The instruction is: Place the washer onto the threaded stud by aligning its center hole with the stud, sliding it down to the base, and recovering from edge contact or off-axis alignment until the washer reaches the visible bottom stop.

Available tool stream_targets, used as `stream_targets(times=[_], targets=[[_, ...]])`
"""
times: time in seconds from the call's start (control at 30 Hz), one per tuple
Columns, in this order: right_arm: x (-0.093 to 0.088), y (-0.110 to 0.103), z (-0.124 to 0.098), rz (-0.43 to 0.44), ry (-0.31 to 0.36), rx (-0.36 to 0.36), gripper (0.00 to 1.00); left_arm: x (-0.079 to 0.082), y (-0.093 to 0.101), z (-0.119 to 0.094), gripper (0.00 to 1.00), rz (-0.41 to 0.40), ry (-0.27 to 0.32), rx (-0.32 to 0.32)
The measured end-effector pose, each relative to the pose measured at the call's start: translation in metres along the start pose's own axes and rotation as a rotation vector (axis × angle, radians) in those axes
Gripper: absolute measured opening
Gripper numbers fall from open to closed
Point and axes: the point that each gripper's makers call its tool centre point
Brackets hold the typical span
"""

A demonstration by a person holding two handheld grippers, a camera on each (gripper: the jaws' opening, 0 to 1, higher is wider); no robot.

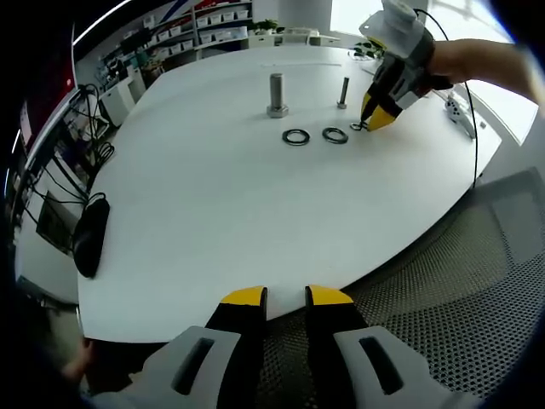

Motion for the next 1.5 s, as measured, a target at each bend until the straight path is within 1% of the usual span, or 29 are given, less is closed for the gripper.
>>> stream_targets(times=[0.1,0.3,0.43,0.53,0.67,0.77,0.87,1.0,1.1,1.13,1.17,1.3,1.5], targets=[[0.001,0.000,0.000,-0.013,0.003,-0.004,0.16,0.000,0.000,0.000,0.16,0.000,0.000,0.000],[0.001,0.000,0.000,-0.006,0.004,-0.008,0.15,0.000,0.000,0.000,0.16,0.000,0.000,0.000],[0.001,0.001,0.000,0.029,0.014,-0.008,0.15,0.000,0.000,0.000,0.16,-0.001,0.000,0.000],[-0.001,0.001,-0.001,0.033,0.018,-0.014,0.14,0.000,0.000,0.000,0.16,-0.001,0.000,0.000],[-0.002,0.003,-0.007,0.057,0.047,-0.018,0.14,0.000,0.000,0.000,0.16,-0.002,0.000,0.000],[-0.003,0.007,-0.013,0.077,0.068,-0.030,0.14,0.000,0.000,0.000,0.16,-0.002,-0.001,0.000],[-0.001,0.013,-0.022,0.115,0.104,-0.040,0.14,0.000,0.000,0.000,0.16,-0.001,-0.001,0.000],[-0.002,0.019,-0.030,0.141,0.131,-0.058,0.14,0.000,0.000,0.000,0.16,-0.001,-0.001,0.000],[-0.002,0.025,-0.035,0.146,0.148,-0.091,0.14,0.000,0.000,0.000,0.16,0.000,-0.002,0.000],[-0.002,0.030,-0.040,0.175,0.169,-0.110,0.14,0.000,0.000,0.000,0.16,0.000,-0.002,0.000],[-0.002,0.032,-0.042,0.184,0.176,-0.114,0.14,0.000,0.000,0.000,0.16,0.000,-0.002,0.000],[0.000,0.042,-0.051,0.203,0.208,-0.161,0.14,0.000,0.000,0.000,0.16,0.000,-0.002,0.000],[0.006,0.048,-0.061,0.219,0.251,-0.197,0.14,0.000,0.000,0.000,0.16,0.001,-0.003,0.000]])
Point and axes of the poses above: the point that each gripper's makers call its tool centre point, and the gripper's own axes: z roughly forward along the fingers, y roughly to its right, x roughly out of its top, and after that the axes turned 14 degrees about -y, right-handed
